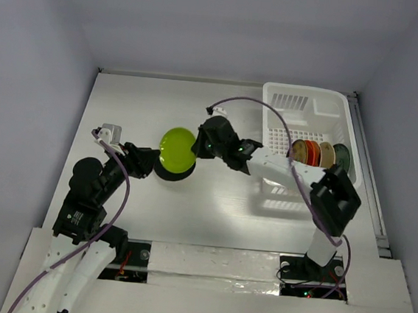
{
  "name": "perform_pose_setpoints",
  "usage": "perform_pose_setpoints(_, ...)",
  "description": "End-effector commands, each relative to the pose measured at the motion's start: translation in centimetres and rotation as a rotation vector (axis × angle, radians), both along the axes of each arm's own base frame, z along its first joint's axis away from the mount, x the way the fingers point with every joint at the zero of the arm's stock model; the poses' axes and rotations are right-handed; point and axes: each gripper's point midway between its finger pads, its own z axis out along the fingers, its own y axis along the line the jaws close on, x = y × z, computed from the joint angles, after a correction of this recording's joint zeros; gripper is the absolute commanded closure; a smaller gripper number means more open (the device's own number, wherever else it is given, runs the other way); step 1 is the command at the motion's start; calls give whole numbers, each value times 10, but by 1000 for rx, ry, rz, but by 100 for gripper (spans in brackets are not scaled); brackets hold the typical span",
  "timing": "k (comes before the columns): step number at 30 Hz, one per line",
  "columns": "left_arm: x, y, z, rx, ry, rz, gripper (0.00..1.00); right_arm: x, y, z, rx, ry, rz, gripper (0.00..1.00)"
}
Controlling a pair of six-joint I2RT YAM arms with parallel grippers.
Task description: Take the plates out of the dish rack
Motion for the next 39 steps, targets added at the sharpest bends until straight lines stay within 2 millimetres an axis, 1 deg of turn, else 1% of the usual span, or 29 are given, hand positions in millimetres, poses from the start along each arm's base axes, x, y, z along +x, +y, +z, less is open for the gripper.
perform_pose_setpoints(1,0,-1,10,-7,-41,-6,66,-4,53,41,271,2,50,100)
perform_pose_setpoints(3,0,-2,10,-8,-42,-10,65,-5,59,29,305,26,55,100)
perform_pose_setpoints(4,0,-2,10,-8,-44,-10,64,-7,59,12,303,68,38,100)
perform_pose_setpoints(6,0,-2,10,-8,-43,-10,64,-7,58,-3,300,89,21,100)
perform_pose_setpoints(8,0,-2,11,-9,-45,-11,64,-10,57,-24,281,129,10,97)
perform_pose_setpoints(9,-1,-2,11,-9,-47,-11,63,-10,57,-30,274,138,7,92)
perform_pose_setpoints(11,-1,-2,11,-9,-47,-11,63,-10,51,-47,247,160,-22,86)
perform_pose_setpoints(12,0,-2,11,-9,-45,-11,63,-10,50,-49,246,158,-28,83)
perform_pose_setpoints(16,-1,-2,11,-10,-47,-13,63,-10,47,-65,214,177,-45,77)
perform_pose_setpoints(17,0,-2,11,-9,-45,-11,62,-9,46,-67,207,177,-52,77)
perform_pose_setpoints(18,-1,-2,11,-9,-47,-10,62,-9,43,-69,197,178,-59,69)
perform_pose_setpoints(20,-1,-2,11,-10,-48,-10,62,-6,36,-67,182,163,-92,67)
perform_pose_setpoints(21,-1,-2,11,-9,-47,-10,62,-6,34,-65,183,156,-97,52)
perform_pose_setpoints(22,-1,-2,11,-9,-45,-10,61,-7,31,-58,185,141,-93,44)
perform_pose_setpoints(23,-1,-2,11,-9,-47,-11,61,-6,28,-52,182,126,-97,40)
perform_pose_setpoints(24,-1,-2,11,-10,-48,-11,61,-7,24,-49,170,121,-100,32)
perform_pose_setpoints(25,-1,-2,11,-10,-48,-11,61,-8,20,-37,166,97,-94,31)
perform_pose_setpoints(26,-1,-2,11,-10,-48,-11,61,-6,15,-30,159,74,-111,26)
perform_pose_setpoints(27,-1,-2,11,-10,-48,-11,60,-7,8,-27,139,67,-120,25)
perform_pose_setpoints(28,-1,-2,12,-10,-50,-10,60,-6,3,-19,124,36,-122,25)
perform_pose_setpoints(29,-1,-2,12,-10,-50,-11,60,-6,-12,-7,102,7,-155,25)
perform_pose_setpoints(30,-2,-2,12,-11,-53,-11,60,-8,-23,-5,66,0,-174,28)
perform_pose_setpoints(31,-2,-2,12,-11,-51,-11,60,-8,-35,0,31,-26,-194,33)
perform_pose_setpoints(32,-2,-1,12,-11,-53,-10,59,-2,-60,23,12,-92,-287,40)
perform_pose_setpoints(33,-2,-1,13,-11,-54,-10,59,-8,-83,19,-53,-93,-336,58)
perform_pose_setpoints(35,-2,-2,13,-12,-54,-11,59,-8,-122,36,-111,-163,-452,75)
perform_pose_setpoints(36,-2,-2,13,-12,-56,-13,59,-14,-151,47,-137,-172,-497,91)
perform_pose_setpoints(38,-3,-2,13,-12,-56,-14,58,-17,-188,55,-193,-180,-567,97)
perform_pose_setpoints(39,-3,-2,13,-13,-57,-13,58,-25,-216,57,-252,-162,-599,99)
